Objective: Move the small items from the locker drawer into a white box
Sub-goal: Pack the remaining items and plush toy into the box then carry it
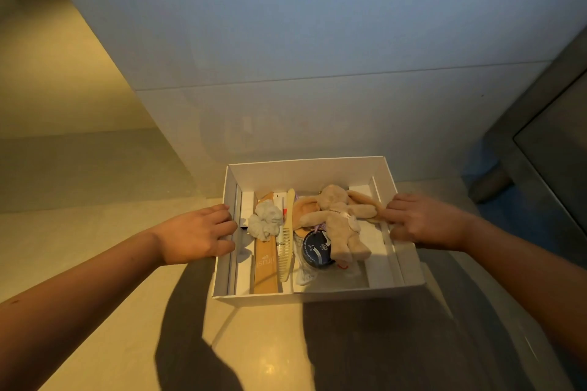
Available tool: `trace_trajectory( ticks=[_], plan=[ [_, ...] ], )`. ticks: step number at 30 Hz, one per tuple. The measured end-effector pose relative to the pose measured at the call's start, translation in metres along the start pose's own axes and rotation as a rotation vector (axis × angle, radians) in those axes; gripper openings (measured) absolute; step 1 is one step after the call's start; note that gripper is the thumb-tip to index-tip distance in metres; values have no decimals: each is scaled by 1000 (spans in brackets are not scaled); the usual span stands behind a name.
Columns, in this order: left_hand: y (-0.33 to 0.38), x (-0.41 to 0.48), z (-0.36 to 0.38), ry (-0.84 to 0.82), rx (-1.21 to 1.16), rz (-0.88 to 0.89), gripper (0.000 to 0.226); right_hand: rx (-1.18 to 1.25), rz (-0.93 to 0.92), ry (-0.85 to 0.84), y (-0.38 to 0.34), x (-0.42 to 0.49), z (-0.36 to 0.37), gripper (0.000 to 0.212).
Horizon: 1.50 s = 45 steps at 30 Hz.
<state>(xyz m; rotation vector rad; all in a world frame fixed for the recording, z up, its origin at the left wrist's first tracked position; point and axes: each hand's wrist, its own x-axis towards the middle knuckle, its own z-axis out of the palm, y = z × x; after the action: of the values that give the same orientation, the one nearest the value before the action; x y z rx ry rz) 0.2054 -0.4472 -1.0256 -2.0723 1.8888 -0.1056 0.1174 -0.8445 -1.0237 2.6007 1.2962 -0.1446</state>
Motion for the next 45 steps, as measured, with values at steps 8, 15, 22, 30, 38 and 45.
trace_trajectory(
  ticks=[8,15,22,30,38,45],
  plan=[
    [-1,2,-1,-5,-70,-13,23,35,12,-10,-2,-2,-4,25],
    [-2,1,-2,-7,-78,-5,21,24,12,3,-3,-1,-7,24],
    [-2,-2,2,22,-90,-21,19,24,-25,32,-1,-2,-5,24],
    [-3,-4,7,29,-101,-22,17,18,-8,15,0,-2,0,28],
    [-3,-3,4,0,-85,-12,18,9,-2,30,-3,-1,-2,29],
    [-6,-3,4,-27,-93,6,17,7,-6,11,-1,2,0,27]
  ],
)
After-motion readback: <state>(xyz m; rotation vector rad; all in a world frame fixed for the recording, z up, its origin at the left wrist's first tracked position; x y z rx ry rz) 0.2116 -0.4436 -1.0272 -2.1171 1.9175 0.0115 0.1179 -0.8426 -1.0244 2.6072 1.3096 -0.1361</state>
